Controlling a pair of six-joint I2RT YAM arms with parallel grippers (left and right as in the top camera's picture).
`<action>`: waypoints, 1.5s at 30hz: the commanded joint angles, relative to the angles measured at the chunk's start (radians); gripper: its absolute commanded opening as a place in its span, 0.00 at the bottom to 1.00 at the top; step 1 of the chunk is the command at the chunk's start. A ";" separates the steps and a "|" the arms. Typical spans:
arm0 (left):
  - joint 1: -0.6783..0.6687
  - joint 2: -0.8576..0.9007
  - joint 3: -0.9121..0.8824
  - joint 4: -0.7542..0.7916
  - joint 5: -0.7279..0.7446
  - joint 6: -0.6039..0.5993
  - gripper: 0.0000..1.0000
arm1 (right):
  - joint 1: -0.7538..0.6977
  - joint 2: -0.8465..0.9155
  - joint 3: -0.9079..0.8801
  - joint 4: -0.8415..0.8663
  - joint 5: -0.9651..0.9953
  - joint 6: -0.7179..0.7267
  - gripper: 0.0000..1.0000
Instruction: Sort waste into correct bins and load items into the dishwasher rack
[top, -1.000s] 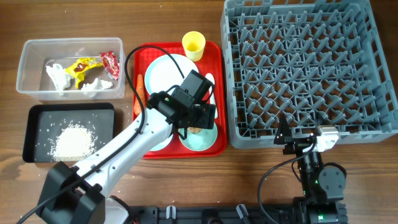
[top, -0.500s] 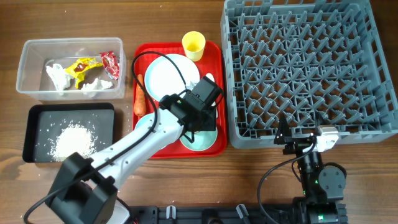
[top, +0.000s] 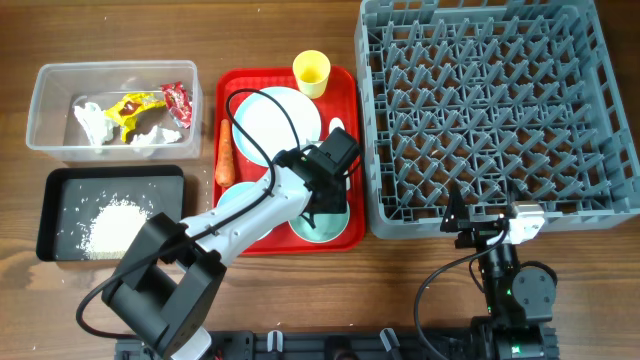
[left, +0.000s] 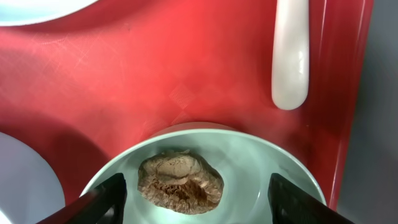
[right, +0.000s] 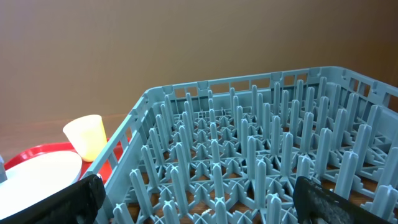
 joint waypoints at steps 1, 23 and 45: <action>-0.003 0.010 0.004 0.010 -0.020 -0.027 0.74 | 0.001 -0.002 -0.001 0.006 0.010 0.006 1.00; -0.004 0.064 0.004 -0.003 0.006 -0.032 0.69 | 0.001 -0.002 -0.001 0.006 0.010 0.006 1.00; -0.002 0.064 0.004 -0.025 0.034 -0.026 0.73 | 0.001 -0.002 -0.001 0.006 0.010 0.006 1.00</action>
